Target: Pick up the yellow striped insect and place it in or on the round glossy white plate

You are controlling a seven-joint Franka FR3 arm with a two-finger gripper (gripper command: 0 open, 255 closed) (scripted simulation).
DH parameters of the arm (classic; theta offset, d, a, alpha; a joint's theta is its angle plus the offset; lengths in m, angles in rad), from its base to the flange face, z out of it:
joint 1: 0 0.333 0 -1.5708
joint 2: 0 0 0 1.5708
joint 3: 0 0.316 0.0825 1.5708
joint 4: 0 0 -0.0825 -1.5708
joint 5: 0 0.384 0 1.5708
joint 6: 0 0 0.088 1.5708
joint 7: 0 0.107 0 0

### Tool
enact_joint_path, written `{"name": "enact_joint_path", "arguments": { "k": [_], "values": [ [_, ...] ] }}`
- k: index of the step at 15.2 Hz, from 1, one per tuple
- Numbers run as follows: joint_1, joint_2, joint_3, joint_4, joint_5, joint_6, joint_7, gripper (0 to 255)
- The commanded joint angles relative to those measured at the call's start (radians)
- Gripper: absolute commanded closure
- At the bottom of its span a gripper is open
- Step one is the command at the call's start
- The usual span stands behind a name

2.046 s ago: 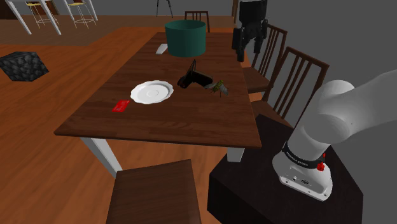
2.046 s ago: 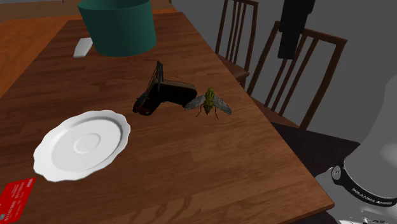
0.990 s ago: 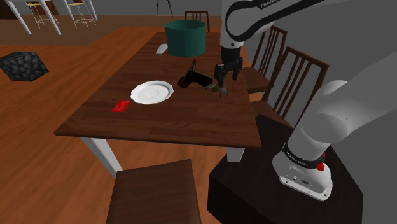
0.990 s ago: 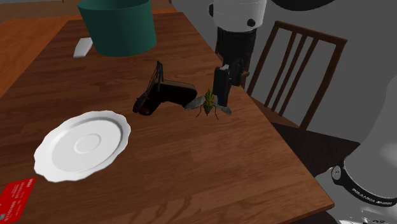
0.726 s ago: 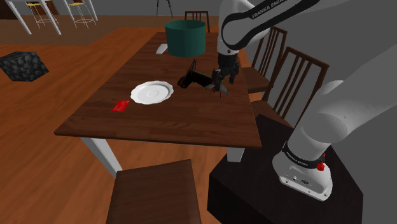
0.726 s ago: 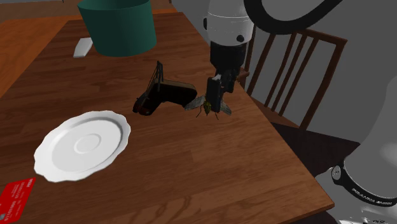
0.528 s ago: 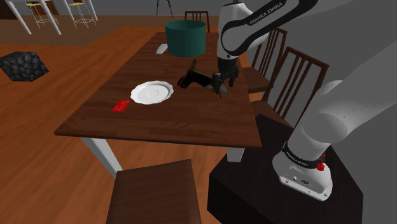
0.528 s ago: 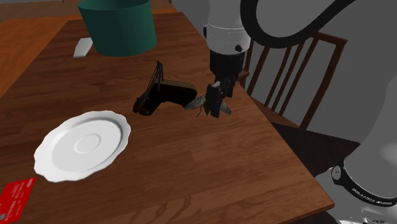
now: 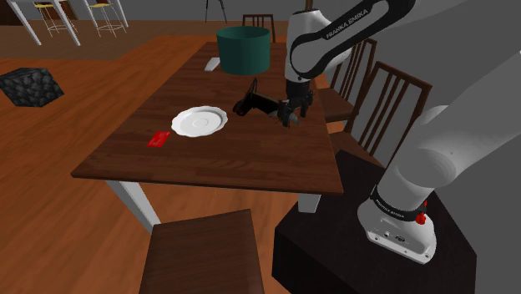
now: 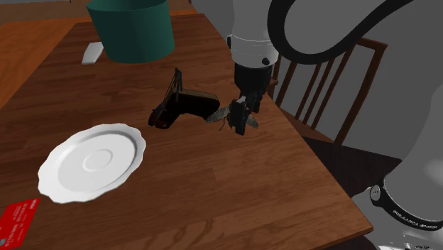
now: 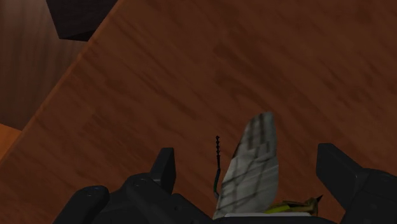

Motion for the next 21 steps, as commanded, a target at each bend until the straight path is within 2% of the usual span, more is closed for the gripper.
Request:
{"name": "enact_joint_path", "arguments": {
  "k": [1, 2, 11, 21],
  "values": [
    [0.0, 0.0, 0.0, 0.0, 0.0, 0.0, 0.0, 0],
    [0.0, 0.0, 0.0, 0.0, 0.0, 0.0, 0.0, 255],
    [0.0, 0.0, 0.0, 0.0, 0.0, 0.0, 0.0, 255],
    [-0.001, -0.075, 0.004, 0.082, -0.001, -0.157, 0.003, 255]
  ]
}}
